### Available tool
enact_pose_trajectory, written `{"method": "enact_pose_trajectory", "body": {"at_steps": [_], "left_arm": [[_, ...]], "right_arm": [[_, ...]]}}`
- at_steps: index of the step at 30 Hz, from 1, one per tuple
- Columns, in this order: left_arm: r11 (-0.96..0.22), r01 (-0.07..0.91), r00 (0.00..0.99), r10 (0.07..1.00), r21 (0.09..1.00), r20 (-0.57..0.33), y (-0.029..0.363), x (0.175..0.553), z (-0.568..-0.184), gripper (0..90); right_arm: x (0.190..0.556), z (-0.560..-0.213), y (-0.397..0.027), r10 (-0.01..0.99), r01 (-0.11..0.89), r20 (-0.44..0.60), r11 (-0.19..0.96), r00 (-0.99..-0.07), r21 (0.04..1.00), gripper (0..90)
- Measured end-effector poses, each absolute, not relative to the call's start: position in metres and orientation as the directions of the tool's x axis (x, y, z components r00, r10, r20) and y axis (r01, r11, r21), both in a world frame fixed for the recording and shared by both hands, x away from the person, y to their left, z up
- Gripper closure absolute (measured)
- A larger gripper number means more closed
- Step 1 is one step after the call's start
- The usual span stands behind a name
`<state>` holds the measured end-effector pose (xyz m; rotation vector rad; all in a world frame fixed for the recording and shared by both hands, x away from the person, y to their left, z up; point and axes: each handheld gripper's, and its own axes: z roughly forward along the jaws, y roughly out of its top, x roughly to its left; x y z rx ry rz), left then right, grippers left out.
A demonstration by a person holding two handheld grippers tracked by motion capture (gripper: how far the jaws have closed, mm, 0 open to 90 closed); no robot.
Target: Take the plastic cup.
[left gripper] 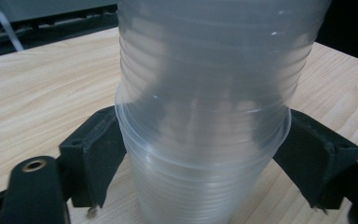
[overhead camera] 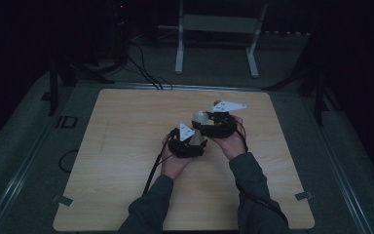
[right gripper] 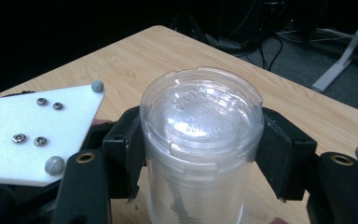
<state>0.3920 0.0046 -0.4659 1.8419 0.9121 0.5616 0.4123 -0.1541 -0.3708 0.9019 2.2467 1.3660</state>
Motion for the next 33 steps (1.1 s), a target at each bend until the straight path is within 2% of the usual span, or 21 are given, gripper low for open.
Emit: {"method": "enact_pose_trajectory", "body": {"at_steps": [33], "left_arm": [[-0.251,0.346,0.613,0.790,0.904,-0.015,0.007,0.390,-0.466,20.3]], "right_arm": [[0.411,-0.354,-0.155,0.680,0.308,0.013,0.315,-0.733,0.898,38.5]]}}
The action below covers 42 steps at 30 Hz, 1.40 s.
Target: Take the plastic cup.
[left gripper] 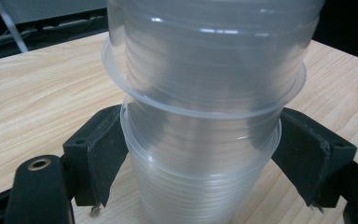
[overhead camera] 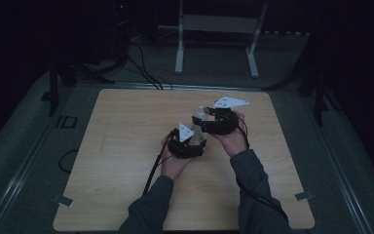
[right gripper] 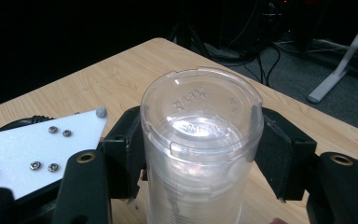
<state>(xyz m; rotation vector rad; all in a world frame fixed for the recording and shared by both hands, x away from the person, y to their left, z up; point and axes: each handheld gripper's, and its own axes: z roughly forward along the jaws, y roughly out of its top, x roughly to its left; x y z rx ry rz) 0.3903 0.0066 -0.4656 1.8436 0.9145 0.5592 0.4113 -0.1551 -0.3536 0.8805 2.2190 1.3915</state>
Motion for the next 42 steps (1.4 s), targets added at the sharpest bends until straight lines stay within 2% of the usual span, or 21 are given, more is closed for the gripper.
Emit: {"method": "enact_pose_trajectory", "body": {"at_steps": [42], "left_arm": [[-0.226,0.345,0.623,0.782,0.911,-0.042,0.025,0.381,-0.455,19.8]], "right_arm": [[0.402,-0.319,-0.160,0.673,0.243,-0.008,0.278,-0.739,0.929,39.1]]}}
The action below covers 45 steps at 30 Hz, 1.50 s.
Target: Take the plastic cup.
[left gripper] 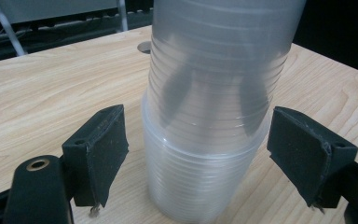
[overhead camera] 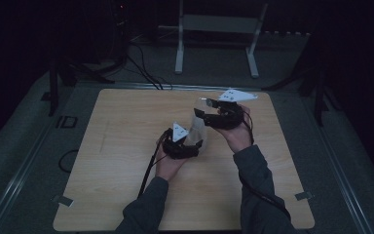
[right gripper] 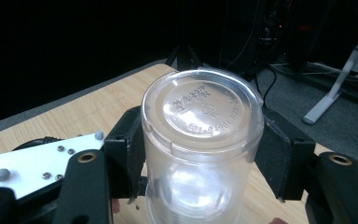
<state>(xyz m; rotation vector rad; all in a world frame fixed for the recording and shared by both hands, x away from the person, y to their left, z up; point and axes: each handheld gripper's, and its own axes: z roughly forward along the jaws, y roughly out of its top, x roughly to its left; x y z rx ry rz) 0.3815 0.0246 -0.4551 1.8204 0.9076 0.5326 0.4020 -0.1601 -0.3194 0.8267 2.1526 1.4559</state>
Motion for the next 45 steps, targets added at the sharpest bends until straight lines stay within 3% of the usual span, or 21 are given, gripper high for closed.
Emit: {"method": "enact_pose_trajectory", "body": {"at_steps": [45], "left_arm": [[-0.229,0.325,0.647,0.761,0.918,-0.039,0.035,0.366,-0.447,22.9]], "right_arm": [[0.388,-0.299,-0.185,0.683,0.204,0.007,0.208,-0.730,0.957,39.3]]}}
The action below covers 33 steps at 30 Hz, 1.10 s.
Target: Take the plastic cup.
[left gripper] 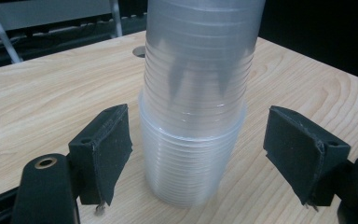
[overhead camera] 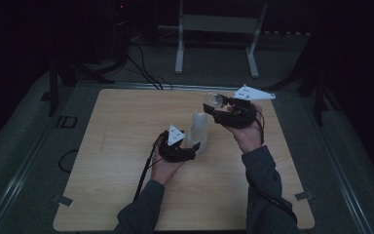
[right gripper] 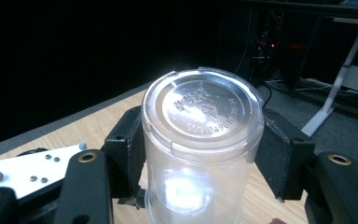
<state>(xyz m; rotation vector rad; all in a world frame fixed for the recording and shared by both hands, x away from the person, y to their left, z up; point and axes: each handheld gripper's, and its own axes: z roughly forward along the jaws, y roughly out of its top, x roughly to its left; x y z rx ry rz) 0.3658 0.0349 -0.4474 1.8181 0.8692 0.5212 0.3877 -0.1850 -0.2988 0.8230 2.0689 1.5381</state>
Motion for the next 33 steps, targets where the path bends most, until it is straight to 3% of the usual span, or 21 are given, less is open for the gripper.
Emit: {"method": "enact_pose_trajectory", "body": {"at_steps": [33], "left_arm": [[-0.232,0.316,0.665,0.746,0.920,-0.040,0.038,0.351,-0.446,23.9]], "right_arm": [[0.371,-0.316,-0.225,0.741,0.260,0.036,0.189,-0.671,0.947,39.7]]}}
